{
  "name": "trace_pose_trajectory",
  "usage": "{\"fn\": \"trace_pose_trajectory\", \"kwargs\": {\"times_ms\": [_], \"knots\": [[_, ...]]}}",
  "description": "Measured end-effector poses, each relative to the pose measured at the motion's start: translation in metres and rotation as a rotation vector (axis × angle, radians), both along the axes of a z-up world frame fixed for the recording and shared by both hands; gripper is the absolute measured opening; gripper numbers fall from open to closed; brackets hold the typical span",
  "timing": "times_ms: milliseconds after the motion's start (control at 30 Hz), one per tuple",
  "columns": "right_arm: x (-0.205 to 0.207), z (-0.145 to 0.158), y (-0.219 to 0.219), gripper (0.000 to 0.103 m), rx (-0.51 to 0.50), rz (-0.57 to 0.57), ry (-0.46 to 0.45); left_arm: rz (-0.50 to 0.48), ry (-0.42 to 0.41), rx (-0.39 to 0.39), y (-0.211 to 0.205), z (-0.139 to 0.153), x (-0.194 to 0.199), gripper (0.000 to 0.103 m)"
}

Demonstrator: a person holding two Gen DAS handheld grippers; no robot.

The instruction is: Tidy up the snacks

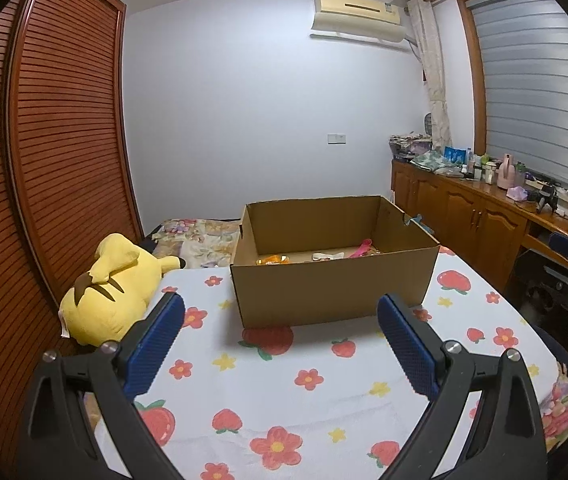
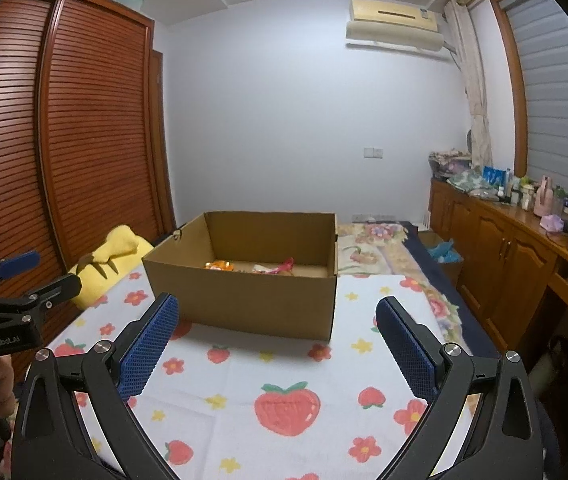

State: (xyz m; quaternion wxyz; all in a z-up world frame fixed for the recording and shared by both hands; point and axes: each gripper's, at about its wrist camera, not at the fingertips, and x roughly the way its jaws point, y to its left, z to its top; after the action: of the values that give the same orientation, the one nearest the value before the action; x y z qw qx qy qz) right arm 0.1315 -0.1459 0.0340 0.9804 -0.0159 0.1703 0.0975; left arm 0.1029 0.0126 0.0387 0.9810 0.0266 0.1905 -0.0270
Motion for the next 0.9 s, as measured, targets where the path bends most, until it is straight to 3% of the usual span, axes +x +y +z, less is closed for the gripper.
{"fn": "trace_pose_trajectory", "kwargs": {"times_ms": [900], "knots": [[-0.0005,-0.0009,0.0015,0.101,-0.004,0.0,-0.002,-0.001,0.0,-0.001,0.0017,-0.0005,-0.0035,0.098]]}}
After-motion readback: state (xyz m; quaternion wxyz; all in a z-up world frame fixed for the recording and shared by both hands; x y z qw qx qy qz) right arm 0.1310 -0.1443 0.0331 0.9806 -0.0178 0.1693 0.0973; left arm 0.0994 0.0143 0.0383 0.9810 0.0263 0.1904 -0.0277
